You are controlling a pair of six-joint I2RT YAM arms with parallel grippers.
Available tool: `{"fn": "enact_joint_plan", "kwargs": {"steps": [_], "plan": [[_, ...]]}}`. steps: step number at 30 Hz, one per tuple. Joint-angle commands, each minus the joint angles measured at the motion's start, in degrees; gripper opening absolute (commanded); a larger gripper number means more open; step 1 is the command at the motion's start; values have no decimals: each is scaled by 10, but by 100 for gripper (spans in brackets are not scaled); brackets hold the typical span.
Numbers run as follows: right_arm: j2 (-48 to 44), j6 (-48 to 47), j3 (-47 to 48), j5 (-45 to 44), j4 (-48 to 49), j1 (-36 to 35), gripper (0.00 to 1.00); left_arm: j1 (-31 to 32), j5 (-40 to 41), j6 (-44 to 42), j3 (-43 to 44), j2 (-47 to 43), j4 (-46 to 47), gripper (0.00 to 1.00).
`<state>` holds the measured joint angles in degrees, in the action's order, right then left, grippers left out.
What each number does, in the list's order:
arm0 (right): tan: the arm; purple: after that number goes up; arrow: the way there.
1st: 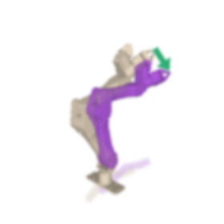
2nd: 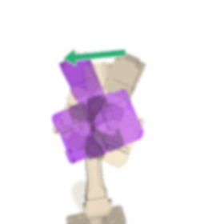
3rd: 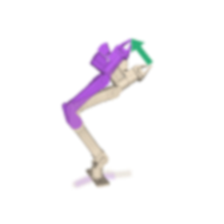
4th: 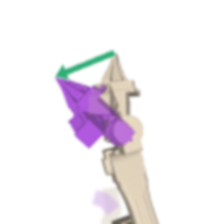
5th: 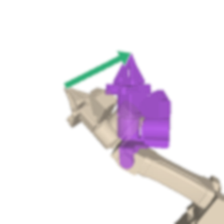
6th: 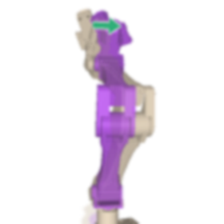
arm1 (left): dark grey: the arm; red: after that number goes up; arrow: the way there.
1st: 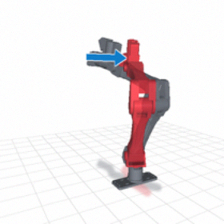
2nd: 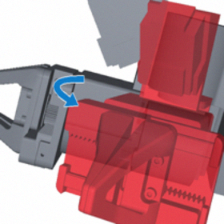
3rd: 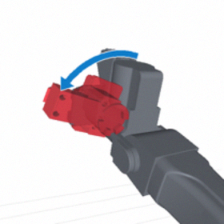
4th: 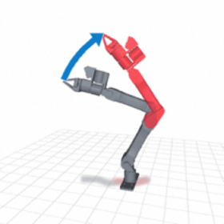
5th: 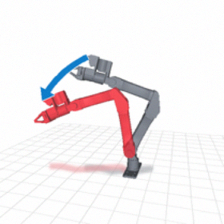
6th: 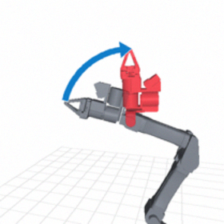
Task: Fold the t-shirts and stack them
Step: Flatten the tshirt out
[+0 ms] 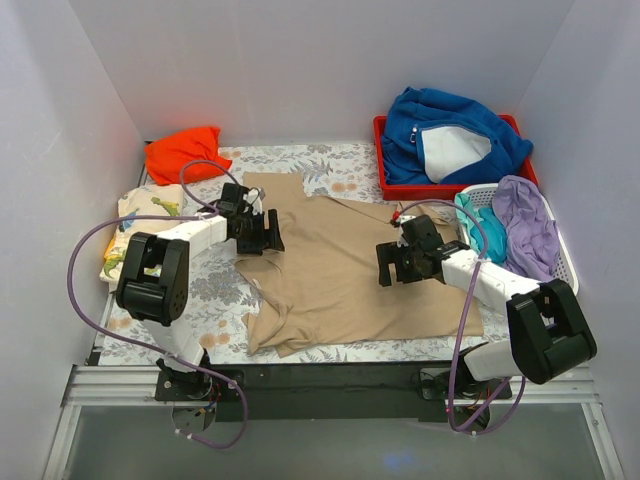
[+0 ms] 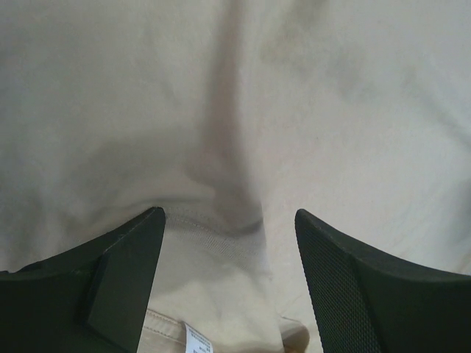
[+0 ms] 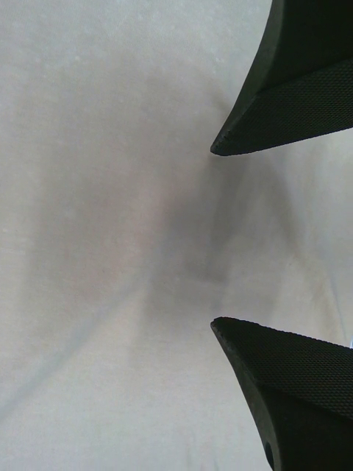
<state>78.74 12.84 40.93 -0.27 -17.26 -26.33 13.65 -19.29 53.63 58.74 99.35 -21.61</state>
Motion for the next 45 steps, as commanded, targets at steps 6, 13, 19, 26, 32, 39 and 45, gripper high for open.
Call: {"fn": "enact_joint_plan", "kwargs": {"steps": [6, 13, 19, 26, 32, 39, 45], "plan": [[3, 37, 11, -49, -124, -6, 95, -6, 164, -69, 57, 58, -47, 70], [21, 54, -31, -83, -144, -6, 96, -6, 323, -106, 52, 60, -42, 70], [31, 67, -32, -79, -160, -29, 96, -6, 477, -143, 60, 68, -11, 70], [-96, 55, 49, -114, -110, -59, 98, -6, 282, -96, 81, -70, 27, 70], [-79, 20, 143, -178, -84, -43, 98, -8, 232, -53, 166, -32, 35, 72], [-25, -9, 208, -25, -88, -36, 97, -7, -6, 8, 215, -35, -84, 68], [-11, -3, 144, -8, -46, -43, 97, 21, -104, 65, 47, -108, -72, 65]]}}
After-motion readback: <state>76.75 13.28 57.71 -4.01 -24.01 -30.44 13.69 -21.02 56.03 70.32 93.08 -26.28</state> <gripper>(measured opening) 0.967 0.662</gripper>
